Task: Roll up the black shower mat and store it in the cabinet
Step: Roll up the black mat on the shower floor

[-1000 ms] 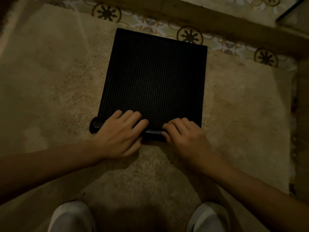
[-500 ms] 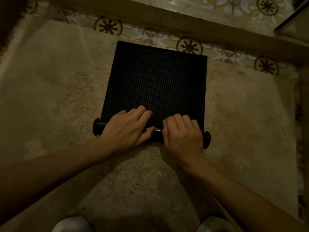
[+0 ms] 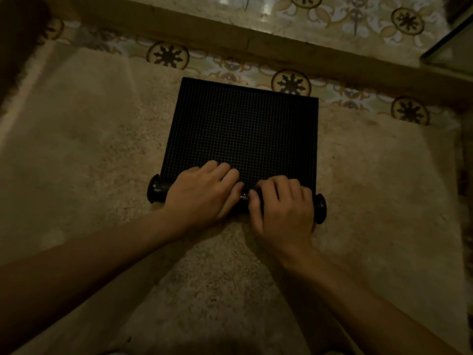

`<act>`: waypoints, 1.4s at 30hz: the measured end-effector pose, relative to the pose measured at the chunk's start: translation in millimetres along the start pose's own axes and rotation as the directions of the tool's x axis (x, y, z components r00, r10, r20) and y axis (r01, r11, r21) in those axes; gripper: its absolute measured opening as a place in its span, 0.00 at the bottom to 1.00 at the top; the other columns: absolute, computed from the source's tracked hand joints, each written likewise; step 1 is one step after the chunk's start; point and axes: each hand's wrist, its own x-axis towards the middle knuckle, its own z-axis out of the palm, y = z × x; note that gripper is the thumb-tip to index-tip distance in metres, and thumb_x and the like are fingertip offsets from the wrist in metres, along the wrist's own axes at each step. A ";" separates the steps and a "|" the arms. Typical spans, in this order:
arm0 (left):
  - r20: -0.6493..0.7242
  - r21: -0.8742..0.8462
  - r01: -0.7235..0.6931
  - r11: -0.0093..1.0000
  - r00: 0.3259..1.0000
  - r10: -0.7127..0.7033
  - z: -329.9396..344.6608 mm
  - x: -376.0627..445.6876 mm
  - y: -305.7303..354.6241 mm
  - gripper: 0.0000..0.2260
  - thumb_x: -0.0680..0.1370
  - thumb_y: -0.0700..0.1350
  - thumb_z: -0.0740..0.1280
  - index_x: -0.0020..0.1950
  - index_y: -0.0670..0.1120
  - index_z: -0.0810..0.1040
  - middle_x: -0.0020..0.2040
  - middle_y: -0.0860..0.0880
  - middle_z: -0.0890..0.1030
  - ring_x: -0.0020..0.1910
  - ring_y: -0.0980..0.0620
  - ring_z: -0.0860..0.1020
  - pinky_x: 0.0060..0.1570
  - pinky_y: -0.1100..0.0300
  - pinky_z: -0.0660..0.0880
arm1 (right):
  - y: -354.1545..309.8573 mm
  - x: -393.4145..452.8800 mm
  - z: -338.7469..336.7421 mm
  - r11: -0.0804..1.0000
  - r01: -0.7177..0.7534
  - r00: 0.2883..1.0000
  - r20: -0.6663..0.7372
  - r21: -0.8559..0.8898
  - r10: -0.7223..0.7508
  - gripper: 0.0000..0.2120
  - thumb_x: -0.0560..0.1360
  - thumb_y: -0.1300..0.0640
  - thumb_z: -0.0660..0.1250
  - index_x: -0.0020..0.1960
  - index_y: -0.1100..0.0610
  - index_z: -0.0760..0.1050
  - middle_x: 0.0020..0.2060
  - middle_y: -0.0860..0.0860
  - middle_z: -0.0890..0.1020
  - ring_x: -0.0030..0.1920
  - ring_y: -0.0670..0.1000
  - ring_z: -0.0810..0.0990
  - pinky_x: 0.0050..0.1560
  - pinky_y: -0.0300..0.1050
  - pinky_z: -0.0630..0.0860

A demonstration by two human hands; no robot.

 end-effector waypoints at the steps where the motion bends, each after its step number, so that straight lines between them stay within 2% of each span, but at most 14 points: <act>1: 0.007 -0.019 0.014 1.000 1.000 -0.013 -1.7 3.8 -0.8 0.16 0.83 0.54 0.50 0.45 0.47 0.71 0.40 0.48 0.75 0.38 0.49 0.73 0.30 0.56 0.65 | 2.1 0.2 1.6 1.000 0.030 1.000 -0.003 -0.009 -0.030 0.16 0.83 0.47 0.56 0.50 0.57 0.76 0.44 0.55 0.78 0.43 0.56 0.74 0.43 0.52 0.68; 4: 0.024 -0.015 0.084 0.996 0.996 -0.084 -4.5 10.0 1.0 0.18 0.83 0.54 0.50 0.44 0.46 0.73 0.40 0.48 0.76 0.41 0.48 0.73 0.28 0.55 0.66 | 9.2 16.2 3.8 0.993 0.102 0.995 0.002 -0.060 -0.102 0.18 0.83 0.48 0.53 0.46 0.57 0.75 0.39 0.55 0.77 0.40 0.56 0.74 0.38 0.52 0.68; 7: 0.032 0.074 0.156 0.985 0.987 -0.159 -3.4 5.9 6.0 0.19 0.83 0.54 0.49 0.47 0.44 0.73 0.46 0.44 0.76 0.49 0.43 0.72 0.42 0.48 0.74 | 12.4 36.2 4.2 0.992 0.119 0.992 0.044 -0.047 -0.117 0.18 0.83 0.50 0.51 0.43 0.56 0.74 0.37 0.54 0.76 0.37 0.55 0.73 0.36 0.51 0.66; 9: 0.003 0.146 0.180 0.973 0.983 -0.182 -0.9 -0.6 7.3 0.18 0.82 0.55 0.51 0.50 0.43 0.74 0.48 0.43 0.76 0.51 0.41 0.73 0.52 0.44 0.70 | 14.1 44.0 3.9 0.995 0.096 0.993 0.077 -0.013 -0.095 0.18 0.83 0.51 0.52 0.42 0.56 0.75 0.35 0.53 0.77 0.35 0.54 0.74 0.33 0.49 0.66; 10: -0.005 0.164 0.179 0.970 0.984 -0.181 1.3 -3.0 7.3 0.19 0.82 0.55 0.51 0.51 0.43 0.75 0.48 0.43 0.77 0.50 0.41 0.74 0.52 0.43 0.69 | 15.0 46.8 3.4 0.996 0.085 0.992 0.090 0.005 -0.085 0.19 0.83 0.51 0.52 0.42 0.56 0.76 0.34 0.53 0.77 0.34 0.54 0.74 0.31 0.49 0.66; 15: -0.020 0.182 0.042 0.982 0.999 -0.039 7.4 8.0 -8.8 0.21 0.82 0.57 0.50 0.50 0.42 0.74 0.46 0.42 0.76 0.43 0.41 0.72 0.38 0.49 0.68 | 11.5 47.5 3.0 0.999 0.046 0.998 0.043 -0.014 -0.045 0.19 0.85 0.51 0.53 0.43 0.57 0.77 0.35 0.53 0.78 0.35 0.54 0.75 0.33 0.50 0.68; 19: -0.043 0.109 0.055 0.993 0.998 -0.051 5.3 31.1 -22.2 0.18 0.82 0.57 0.51 0.53 0.43 0.69 0.50 0.42 0.74 0.41 0.44 0.72 0.30 0.55 0.65 | 13.2 43.3 9.5 0.999 -0.032 0.999 -0.008 -0.013 0.032 0.17 0.85 0.52 0.52 0.48 0.57 0.76 0.42 0.54 0.78 0.42 0.56 0.74 0.41 0.51 0.68; 21: -0.086 0.119 0.055 0.991 0.995 -0.045 7.9 32.3 -21.3 0.17 0.83 0.55 0.49 0.51 0.44 0.69 0.48 0.43 0.74 0.43 0.43 0.71 0.33 0.53 0.67 | 17.3 44.0 12.4 1.000 0.000 1.000 -0.009 -0.020 0.000 0.17 0.85 0.52 0.53 0.48 0.57 0.76 0.42 0.55 0.78 0.41 0.56 0.74 0.40 0.52 0.69; 23: -0.111 0.143 0.121 0.982 0.988 -0.106 8.8 30.8 -15.9 0.16 0.83 0.54 0.49 0.50 0.44 0.70 0.48 0.44 0.75 0.48 0.42 0.71 0.43 0.46 0.69 | 21.8 53.6 14.9 0.999 0.012 1.000 0.007 -0.033 -0.012 0.17 0.85 0.51 0.53 0.47 0.57 0.76 0.40 0.54 0.78 0.40 0.56 0.74 0.37 0.52 0.69; 27: -0.098 0.108 0.198 0.974 0.977 -0.188 16.7 21.3 -11.3 0.20 0.82 0.57 0.52 0.59 0.42 0.72 0.55 0.41 0.76 0.52 0.40 0.72 0.53 0.42 0.68 | 25.2 79.4 16.6 0.998 -0.045 0.996 0.077 0.051 0.041 0.17 0.83 0.50 0.53 0.44 0.56 0.76 0.37 0.53 0.77 0.36 0.54 0.75 0.30 0.48 0.68; 30: -0.079 0.168 0.097 0.981 0.993 -0.085 15.2 25.8 -20.6 0.21 0.81 0.57 0.53 0.59 0.41 0.73 0.53 0.40 0.77 0.50 0.39 0.74 0.48 0.44 0.70 | 24.4 83.0 16.3 0.997 -0.068 0.996 0.065 0.024 0.066 0.16 0.84 0.50 0.53 0.47 0.58 0.75 0.42 0.55 0.76 0.40 0.55 0.74 0.33 0.51 0.71; 35: -0.070 0.136 0.050 0.989 0.997 -0.041 -0.9 63.7 -35.7 0.16 0.83 0.52 0.51 0.49 0.44 0.73 0.44 0.44 0.77 0.41 0.43 0.73 0.34 0.53 0.66 | 25.7 87.1 18.6 0.999 -0.035 0.998 -0.048 -0.001 0.035 0.14 0.84 0.52 0.56 0.47 0.58 0.76 0.42 0.55 0.78 0.42 0.56 0.74 0.42 0.53 0.68; 39: -0.101 0.116 0.080 0.990 0.993 -0.069 -3.9 70.5 -41.8 0.16 0.83 0.52 0.52 0.47 0.45 0.74 0.47 0.43 0.74 0.45 0.45 0.70 0.36 0.53 0.64 | 29.3 90.5 22.0 1.000 -0.007 0.998 -0.062 0.008 0.008 0.14 0.83 0.51 0.56 0.46 0.57 0.76 0.40 0.55 0.78 0.41 0.56 0.73 0.40 0.52 0.68; 42: -0.108 0.117 0.100 0.988 0.990 -0.087 -5.1 72.3 -41.0 0.16 0.83 0.53 0.52 0.55 0.45 0.75 0.51 0.42 0.75 0.46 0.43 0.72 0.40 0.50 0.67 | 33.8 114.5 22.0 0.999 -0.044 0.999 -0.022 0.005 0.044 0.15 0.81 0.52 0.56 0.42 0.57 0.76 0.35 0.53 0.78 0.36 0.55 0.74 0.34 0.48 0.63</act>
